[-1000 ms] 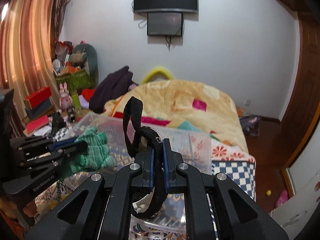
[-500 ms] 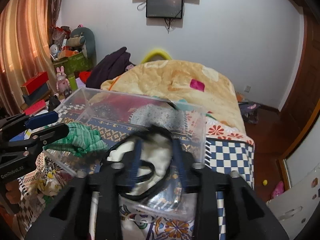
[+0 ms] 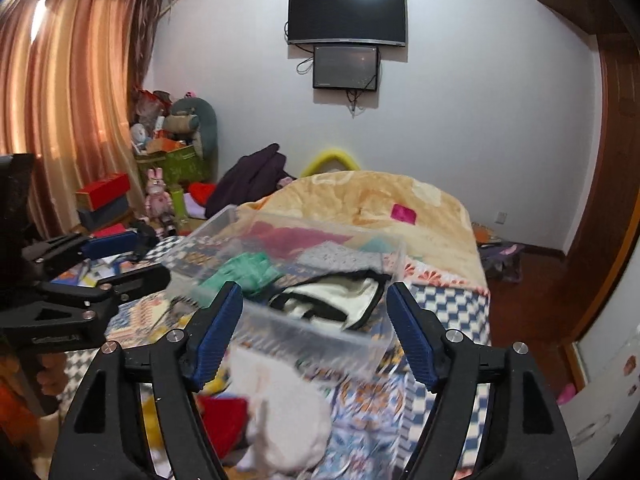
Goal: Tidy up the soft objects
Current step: 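Grasp the yellow sponge with the left tool while the right grasps the red cloth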
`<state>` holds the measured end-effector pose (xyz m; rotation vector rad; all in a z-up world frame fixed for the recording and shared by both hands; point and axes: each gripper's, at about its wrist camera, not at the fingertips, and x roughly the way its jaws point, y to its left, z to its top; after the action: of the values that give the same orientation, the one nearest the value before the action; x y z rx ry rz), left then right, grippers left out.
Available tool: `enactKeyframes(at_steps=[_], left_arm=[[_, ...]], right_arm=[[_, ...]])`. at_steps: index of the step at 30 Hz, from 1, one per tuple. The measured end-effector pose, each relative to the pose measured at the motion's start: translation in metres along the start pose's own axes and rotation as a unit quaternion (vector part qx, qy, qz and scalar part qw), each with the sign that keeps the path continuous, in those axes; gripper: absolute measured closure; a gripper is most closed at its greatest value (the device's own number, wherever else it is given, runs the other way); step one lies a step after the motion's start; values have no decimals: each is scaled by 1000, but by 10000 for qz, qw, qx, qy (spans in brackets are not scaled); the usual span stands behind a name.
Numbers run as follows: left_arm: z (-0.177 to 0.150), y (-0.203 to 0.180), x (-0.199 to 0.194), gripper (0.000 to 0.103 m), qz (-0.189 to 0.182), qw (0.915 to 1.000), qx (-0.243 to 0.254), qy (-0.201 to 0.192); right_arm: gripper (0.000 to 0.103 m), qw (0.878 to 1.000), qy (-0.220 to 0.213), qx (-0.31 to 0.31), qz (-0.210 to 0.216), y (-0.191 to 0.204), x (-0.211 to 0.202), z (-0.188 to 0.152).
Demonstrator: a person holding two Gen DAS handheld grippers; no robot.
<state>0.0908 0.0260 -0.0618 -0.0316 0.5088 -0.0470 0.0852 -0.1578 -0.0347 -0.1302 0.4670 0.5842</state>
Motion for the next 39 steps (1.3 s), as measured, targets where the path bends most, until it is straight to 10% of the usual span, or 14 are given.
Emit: enactKeyframes(at_steps=[16, 21, 39], left_arm=[[-72, -25, -13, 28, -270, 9983, 24, 511], [-86, -27, -11, 29, -274, 9976, -16, 630], [-101, -33, 3, 78, -993, 9913, -136, 852]], right_arm=[[33, 9964, 739, -61, 411, 36, 10, -71], [49, 9936, 954, -9, 611, 39, 14, -85], [83, 9833, 1251, 384, 1262, 43, 24, -98]])
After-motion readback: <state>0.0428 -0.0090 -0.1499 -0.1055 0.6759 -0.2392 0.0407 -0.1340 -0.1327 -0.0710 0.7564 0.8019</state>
